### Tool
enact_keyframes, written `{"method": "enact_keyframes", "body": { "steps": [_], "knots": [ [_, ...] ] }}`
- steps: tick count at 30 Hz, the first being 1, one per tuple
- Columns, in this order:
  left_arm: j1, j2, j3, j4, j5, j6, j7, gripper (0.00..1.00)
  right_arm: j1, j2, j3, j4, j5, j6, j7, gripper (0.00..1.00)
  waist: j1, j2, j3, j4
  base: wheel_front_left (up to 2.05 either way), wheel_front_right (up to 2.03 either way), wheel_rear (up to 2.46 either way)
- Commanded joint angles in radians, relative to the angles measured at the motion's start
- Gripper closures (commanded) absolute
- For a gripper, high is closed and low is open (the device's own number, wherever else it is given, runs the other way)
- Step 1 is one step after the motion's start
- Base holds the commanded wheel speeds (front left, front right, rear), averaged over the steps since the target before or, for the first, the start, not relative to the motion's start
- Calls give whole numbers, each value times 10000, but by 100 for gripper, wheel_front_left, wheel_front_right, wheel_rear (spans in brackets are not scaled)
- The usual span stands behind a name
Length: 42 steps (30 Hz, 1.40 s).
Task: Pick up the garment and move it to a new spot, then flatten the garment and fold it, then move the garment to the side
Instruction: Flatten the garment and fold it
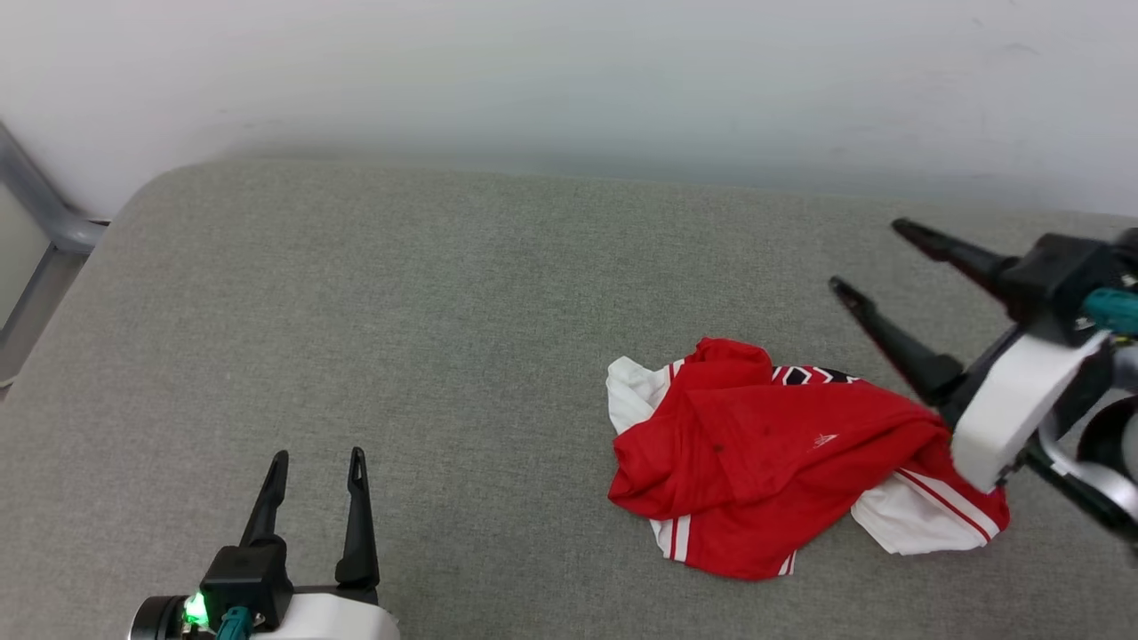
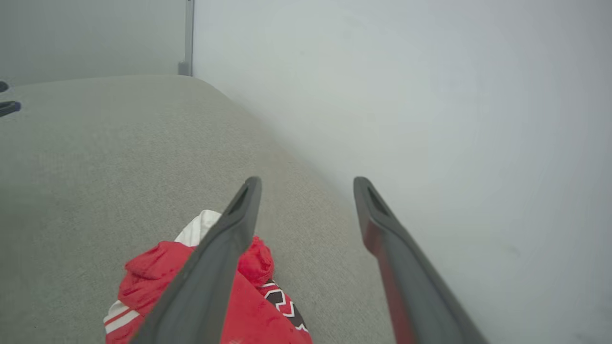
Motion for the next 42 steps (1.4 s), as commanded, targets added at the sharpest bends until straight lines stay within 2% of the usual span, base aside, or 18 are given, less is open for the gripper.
{"method": "enact_keyframes", "body": {
  "steps": [1, 4, 7, 15, 21, 28, 29, 32, 38, 42],
  "knots": [
    [-146, -12, -50, -28, -33, -60, -25, 0, 42, 146, 237, -295, -116, -12, 348, 0, 0, -1, 107, 106, 0, 0, 0],
    [-250, -12, -99, -51, -57, -69, -25, 0, -271, 293, 1143, -670, 43, -12, 1327, 0, 0, -1, 293, 245, 0, 0, 0],
    [-341, -12, -154, -38, -111, -61, -25, 0, -843, 54, 2444, -723, 340, -12, 2364, 0, 0, -1, 517, 381, 0, 0, 0],
    [-728, -12, -420, 9, -284, 21, -25, 0, -2490, -165, 5581, -239, 1385, -12, 4275, 0, 0, -1, 1156, 753, 0, 0, 0],
    [-1080, -12, -643, 49, -404, 106, -25, 0, -3248, -57, 6925, 830, 1826, -12, 4462, 0, 0, -1, 1691, 1048, 0, 0, 0],
    [-1354, -13, -803, 129, -501, 173, -25, 0, -3191, 257, 7370, 2328, 1528, -12, 4099, 0, 0, -1, 2057, 1264, 0, 0, 0],
    [-1360, -14, -795, 167, -505, 211, -25, 0, -2952, 441, 7410, 2524, 1384, -12, 3705, 100, 0, -1, 2024, 1246, 0, 0, 0],
    [-1233, -14, -758, 242, -485, 194, -25, 0, -2966, 576, 7394, 2463, 1273, -11, 3197, 100, 0, -1, 1859, 1160, 0, 0, 0],
    [-1010, -13, -694, 252, -394, 158, -25, 0, -3450, 796, 7285, 2241, 1848, -9, 1693, 100, 0, -1, 1370, 923, 0, 0, 0],
    [-960, -13, -646, 227, -354, 139, -25, 0, -3646, 919, 7014, 2033, 2151, -11, 1089, 100, 0, -1, 1219, 825, 0, 0, 0]
  ]
}}
